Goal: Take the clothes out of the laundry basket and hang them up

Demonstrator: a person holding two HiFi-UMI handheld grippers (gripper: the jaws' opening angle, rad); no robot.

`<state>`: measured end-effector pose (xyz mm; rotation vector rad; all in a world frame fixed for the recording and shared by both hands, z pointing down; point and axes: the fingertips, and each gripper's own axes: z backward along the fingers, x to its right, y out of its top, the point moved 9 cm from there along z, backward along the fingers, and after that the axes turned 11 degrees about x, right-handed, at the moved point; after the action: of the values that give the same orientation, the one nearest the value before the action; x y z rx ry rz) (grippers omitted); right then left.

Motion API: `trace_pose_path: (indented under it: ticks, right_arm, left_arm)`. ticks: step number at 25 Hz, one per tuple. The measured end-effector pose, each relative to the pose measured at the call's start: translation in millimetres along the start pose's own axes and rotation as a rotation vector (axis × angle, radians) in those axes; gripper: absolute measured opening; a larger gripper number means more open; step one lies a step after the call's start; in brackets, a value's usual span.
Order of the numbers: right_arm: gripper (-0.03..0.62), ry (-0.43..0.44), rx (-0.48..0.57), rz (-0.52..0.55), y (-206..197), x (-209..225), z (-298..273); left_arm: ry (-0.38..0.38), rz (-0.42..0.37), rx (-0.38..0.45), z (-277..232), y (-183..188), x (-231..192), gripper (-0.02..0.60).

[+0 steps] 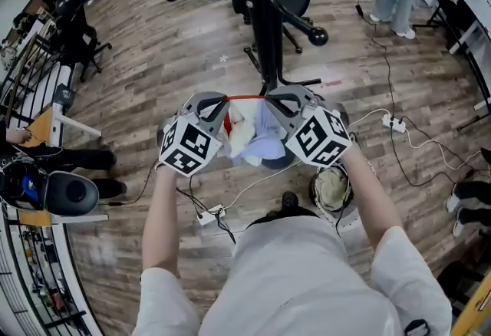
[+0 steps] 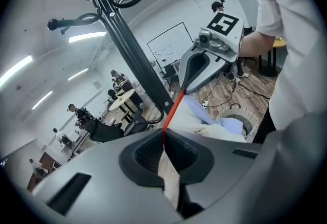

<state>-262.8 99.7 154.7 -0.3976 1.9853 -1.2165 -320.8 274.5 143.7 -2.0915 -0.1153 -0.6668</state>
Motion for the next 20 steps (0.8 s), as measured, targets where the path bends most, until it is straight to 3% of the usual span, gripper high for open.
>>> trace_pose_path:
  ticks: [5, 10, 20]
  right_arm:
    - [0.006, 0.027, -0.016, 0.017, -8.2, 2.6, -14.6]
    - [0.006, 0.013, -0.048, -0.013, -20.8, 8.1, -20.4]
    - [0.006, -0.095, -0.151, -0.058, -34.8, -4.7, -28.7]
  left_arm:
    - [0.027, 0.028, -0.025, -8.9, -13.5, -3.5, 0.025]
    - [0.009, 0.050, -0.016, -23.4, -21.5, -9.0, 0.025]
    - [-0.171, -0.012, 0.022, -58.9, -46.4, -20.1, 0.025]
